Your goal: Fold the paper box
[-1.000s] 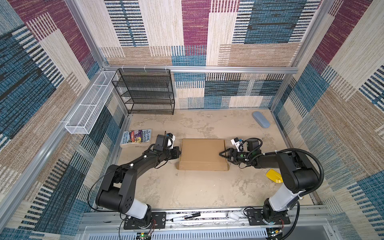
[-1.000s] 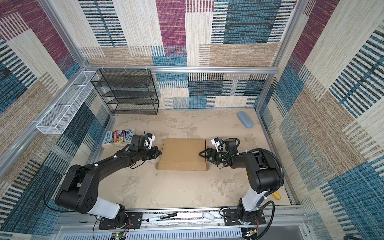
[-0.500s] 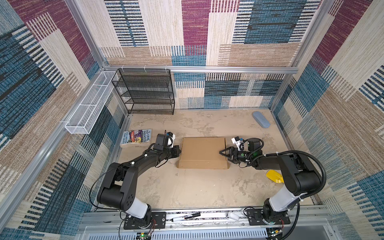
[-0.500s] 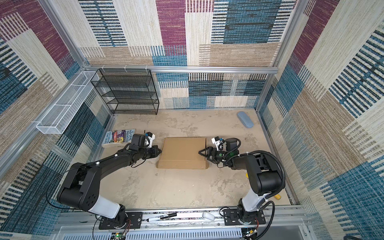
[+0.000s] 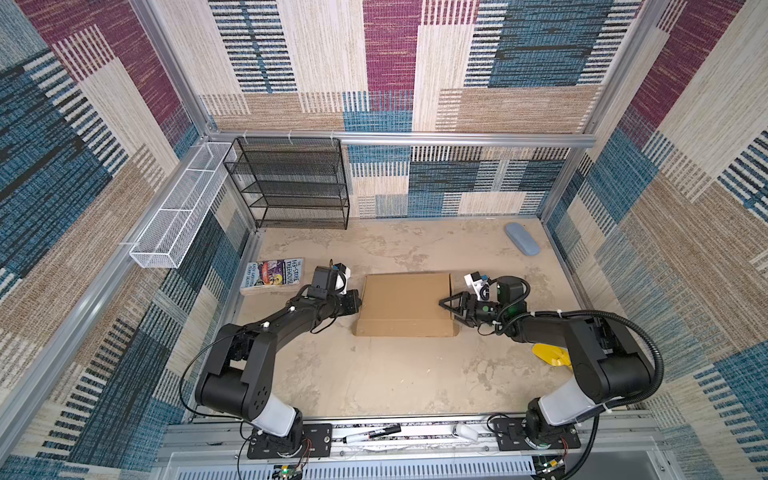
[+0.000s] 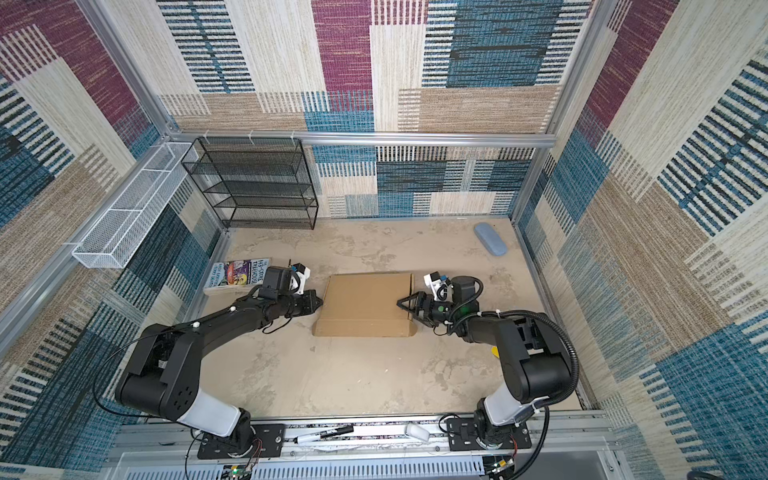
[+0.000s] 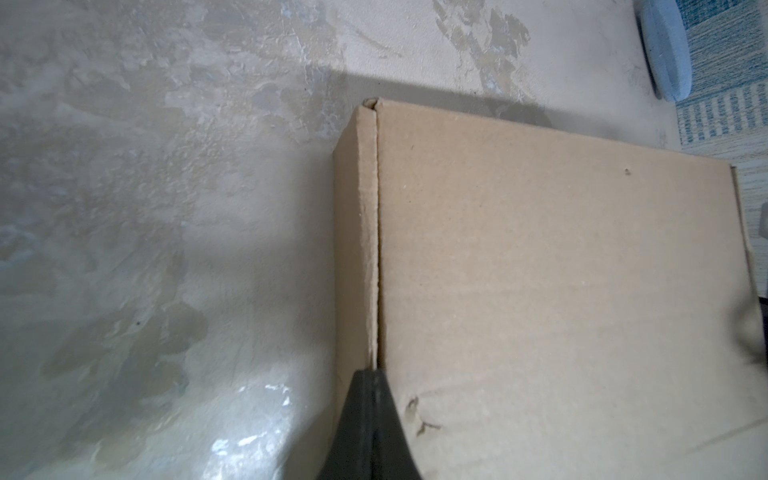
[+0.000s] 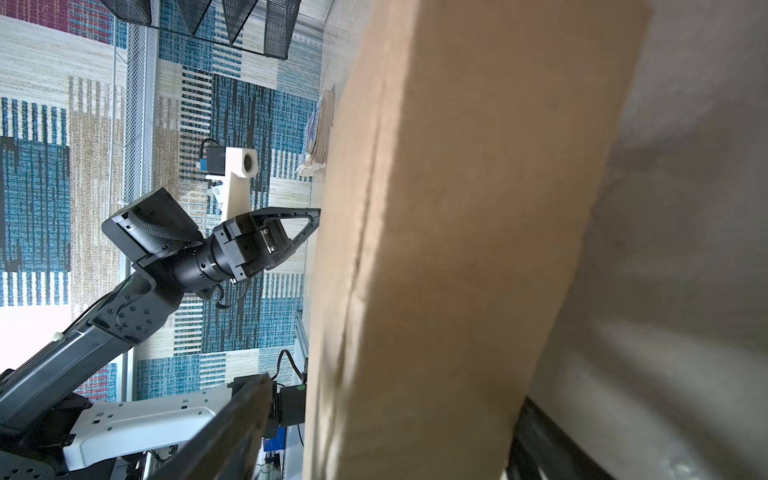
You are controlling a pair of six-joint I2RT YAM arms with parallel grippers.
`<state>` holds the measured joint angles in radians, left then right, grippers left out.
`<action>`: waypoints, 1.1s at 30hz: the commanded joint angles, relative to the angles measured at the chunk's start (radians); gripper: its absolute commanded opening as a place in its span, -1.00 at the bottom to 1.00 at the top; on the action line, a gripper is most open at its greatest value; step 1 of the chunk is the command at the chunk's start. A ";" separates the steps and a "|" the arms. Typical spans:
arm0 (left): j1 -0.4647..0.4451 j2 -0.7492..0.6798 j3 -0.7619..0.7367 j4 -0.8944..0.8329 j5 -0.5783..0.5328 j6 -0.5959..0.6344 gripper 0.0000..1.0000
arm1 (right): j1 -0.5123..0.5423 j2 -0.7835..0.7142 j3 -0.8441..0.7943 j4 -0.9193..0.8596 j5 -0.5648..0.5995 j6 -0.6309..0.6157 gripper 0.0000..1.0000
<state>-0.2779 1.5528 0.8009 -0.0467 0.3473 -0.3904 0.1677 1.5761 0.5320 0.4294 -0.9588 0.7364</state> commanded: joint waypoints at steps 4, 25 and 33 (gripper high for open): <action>-0.008 -0.002 0.019 -0.030 0.027 0.008 -0.96 | 0.022 -0.001 0.014 0.060 -0.001 0.050 0.68; -0.037 0.014 0.050 -0.032 0.027 0.010 -0.98 | 0.064 0.007 0.017 0.097 0.051 0.139 0.63; -0.040 0.013 0.047 -0.026 0.026 0.007 -0.98 | 0.068 0.025 0.020 0.109 0.048 0.139 0.54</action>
<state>-0.3161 1.5650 0.8455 -0.0845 0.3462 -0.3904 0.2325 1.5959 0.5430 0.4839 -0.9047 0.8627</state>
